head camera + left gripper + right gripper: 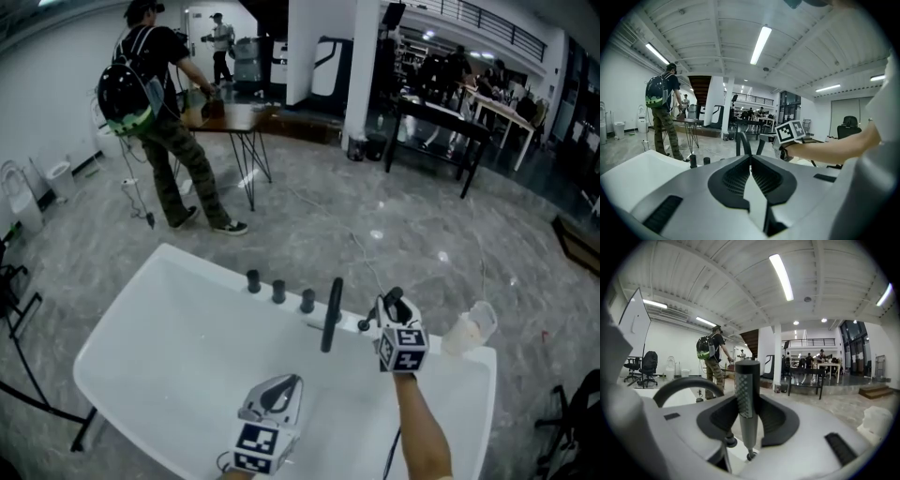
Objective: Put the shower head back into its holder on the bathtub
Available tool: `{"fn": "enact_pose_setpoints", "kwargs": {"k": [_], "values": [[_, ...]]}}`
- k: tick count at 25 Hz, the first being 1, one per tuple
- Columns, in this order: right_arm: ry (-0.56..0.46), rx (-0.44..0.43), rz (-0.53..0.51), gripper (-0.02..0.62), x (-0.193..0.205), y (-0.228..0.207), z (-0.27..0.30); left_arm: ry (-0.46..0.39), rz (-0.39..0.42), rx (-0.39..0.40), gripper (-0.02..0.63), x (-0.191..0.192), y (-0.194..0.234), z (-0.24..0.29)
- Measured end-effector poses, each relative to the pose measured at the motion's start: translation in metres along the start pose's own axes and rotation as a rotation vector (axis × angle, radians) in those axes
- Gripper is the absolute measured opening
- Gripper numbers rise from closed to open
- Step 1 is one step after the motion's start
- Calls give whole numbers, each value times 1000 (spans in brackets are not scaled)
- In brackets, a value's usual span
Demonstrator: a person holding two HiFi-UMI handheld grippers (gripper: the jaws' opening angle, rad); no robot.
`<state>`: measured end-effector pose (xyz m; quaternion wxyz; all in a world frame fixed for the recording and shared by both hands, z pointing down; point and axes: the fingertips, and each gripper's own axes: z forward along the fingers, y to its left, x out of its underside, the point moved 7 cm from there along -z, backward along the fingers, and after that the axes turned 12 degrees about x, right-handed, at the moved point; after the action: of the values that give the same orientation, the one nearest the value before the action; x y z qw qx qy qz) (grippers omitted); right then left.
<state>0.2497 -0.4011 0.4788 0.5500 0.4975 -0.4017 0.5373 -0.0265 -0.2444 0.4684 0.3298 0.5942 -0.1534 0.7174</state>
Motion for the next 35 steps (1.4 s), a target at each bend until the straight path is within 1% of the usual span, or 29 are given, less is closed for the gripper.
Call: {"fn": "enact_pose_setpoints", "kwargs": {"k": [3,8,14,22,27,35], "values": [[-38,-5,-6,140,-20,0,-35,-26,-4,22,21,-16,-13,-3],[-80,11,33,140,-55,-1,-94,-55,8,54,21,-44,-33,-15],[-102,12,46,140,-85,9,-161,-66,16,58,21,-64,-52,-39],[-130,34,51,140,-98,15,-235,-79,35,57,21,-76,-69,-64],[-164,72,76,140,-106,9,-283,-73,74,79,21,-87,-84,-73],[-225,95,78,140,-120,7,-353,-67,98,110,21,-89,-114,-86]]}}
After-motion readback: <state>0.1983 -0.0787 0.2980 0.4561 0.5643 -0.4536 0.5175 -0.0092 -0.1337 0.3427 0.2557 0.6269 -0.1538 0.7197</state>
